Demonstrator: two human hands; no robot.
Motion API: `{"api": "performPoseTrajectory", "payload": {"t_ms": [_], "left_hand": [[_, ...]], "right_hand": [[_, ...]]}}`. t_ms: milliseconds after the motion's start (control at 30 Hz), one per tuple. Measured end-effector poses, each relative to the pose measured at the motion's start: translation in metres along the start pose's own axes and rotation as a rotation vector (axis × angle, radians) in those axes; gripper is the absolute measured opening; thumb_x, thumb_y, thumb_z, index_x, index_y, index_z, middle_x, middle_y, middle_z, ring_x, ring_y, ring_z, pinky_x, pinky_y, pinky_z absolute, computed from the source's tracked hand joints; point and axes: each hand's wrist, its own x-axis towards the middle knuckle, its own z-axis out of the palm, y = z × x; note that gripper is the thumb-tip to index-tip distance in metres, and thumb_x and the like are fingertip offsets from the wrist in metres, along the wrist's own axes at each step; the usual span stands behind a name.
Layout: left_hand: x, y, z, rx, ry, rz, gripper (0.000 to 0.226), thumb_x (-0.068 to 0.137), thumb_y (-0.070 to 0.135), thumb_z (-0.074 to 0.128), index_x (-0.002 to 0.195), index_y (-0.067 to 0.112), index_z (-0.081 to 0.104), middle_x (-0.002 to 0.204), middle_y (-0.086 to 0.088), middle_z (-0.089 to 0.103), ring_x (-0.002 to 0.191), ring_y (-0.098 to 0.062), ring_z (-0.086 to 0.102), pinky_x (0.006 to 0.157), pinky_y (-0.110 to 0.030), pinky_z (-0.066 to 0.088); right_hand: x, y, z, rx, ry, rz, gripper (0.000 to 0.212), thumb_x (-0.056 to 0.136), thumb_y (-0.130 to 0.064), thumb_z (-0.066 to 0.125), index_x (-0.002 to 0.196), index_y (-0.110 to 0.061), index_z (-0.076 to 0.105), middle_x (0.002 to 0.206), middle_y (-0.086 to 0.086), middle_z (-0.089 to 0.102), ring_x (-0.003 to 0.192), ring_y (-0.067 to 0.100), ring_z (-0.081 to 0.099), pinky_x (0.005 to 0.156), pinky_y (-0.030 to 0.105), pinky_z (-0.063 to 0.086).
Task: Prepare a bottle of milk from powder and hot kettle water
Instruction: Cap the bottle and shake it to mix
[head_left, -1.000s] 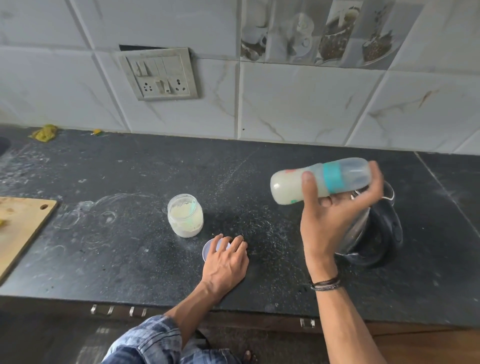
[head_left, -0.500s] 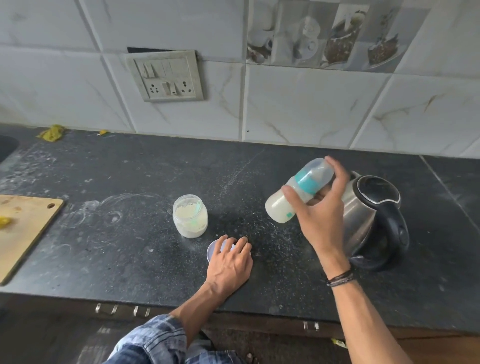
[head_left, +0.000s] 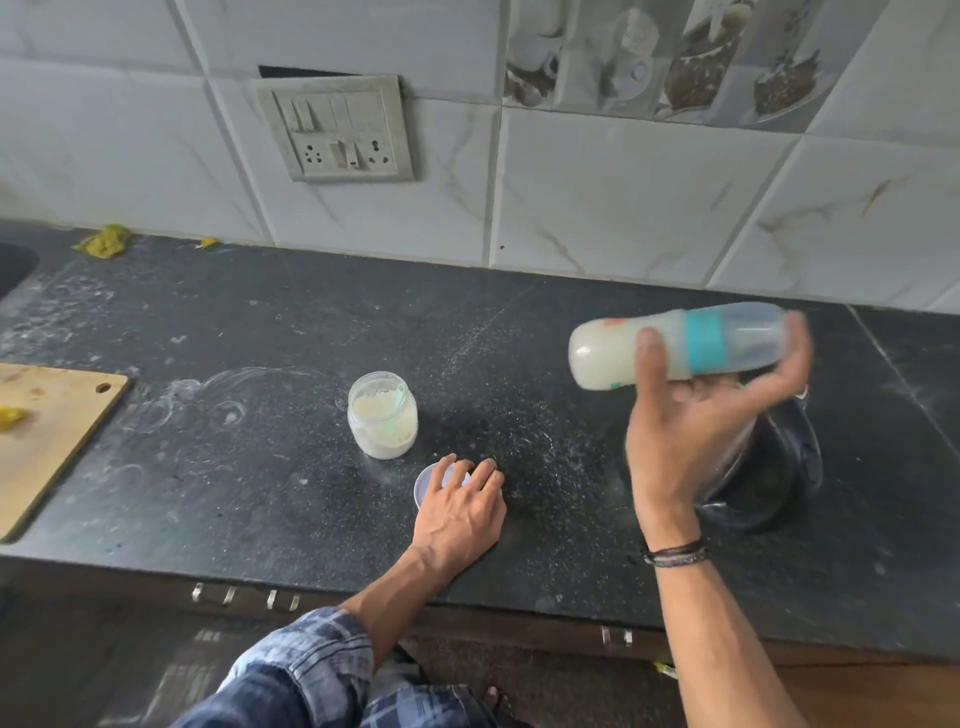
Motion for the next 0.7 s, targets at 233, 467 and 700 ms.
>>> {"api": "performPoseTrajectory", "payload": {"t_ms": [233, 467, 700], "left_hand": [[0.002, 0.001, -0.004, -0.005, 0.009, -0.011, 0.017, 0.095, 0.025, 0.053, 0.095, 0.017, 0.068, 0.106, 0.002, 0.069, 0.088, -0.026, 0.065, 0.103, -0.048, 0.047], [0.001, 0.001, -0.001, -0.016, 0.005, -0.005, 0.018, 0.096, 0.026, 0.052, 0.096, 0.017, 0.068, 0.108, 0.002, 0.069, 0.088, -0.027, 0.065, 0.102, -0.049, 0.048], [0.0, -0.001, -0.001, -0.026, 0.011, -0.003, 0.016, 0.096, 0.024, 0.053, 0.095, 0.016, 0.067, 0.105, 0.001, 0.068, 0.086, -0.027, 0.064, 0.101, -0.049, 0.048]], "right_hand": [[0.004, -0.005, -0.001, 0.033, 0.002, -0.053, 0.085, 0.09, -0.015, 0.084, 0.15, -0.019, 0.024, 0.141, -0.019, 0.059, 0.116, 0.018, 0.071, 0.086, 0.03, 0.062], [-0.004, -0.003, -0.002, -0.069, -0.118, 0.11, 0.087, 0.083, -0.024, 0.089, 0.148, -0.026, 0.032, 0.131, -0.009, 0.06, 0.103, 0.011, 0.073, 0.082, 0.025, 0.061], [-0.006, 0.001, -0.001, -0.163, -0.211, 0.13, 0.088, 0.083, -0.028, 0.089, 0.15, -0.026, 0.032, 0.138, 0.009, 0.06, 0.105, 0.019, 0.073, 0.086, 0.037, 0.063]]}}
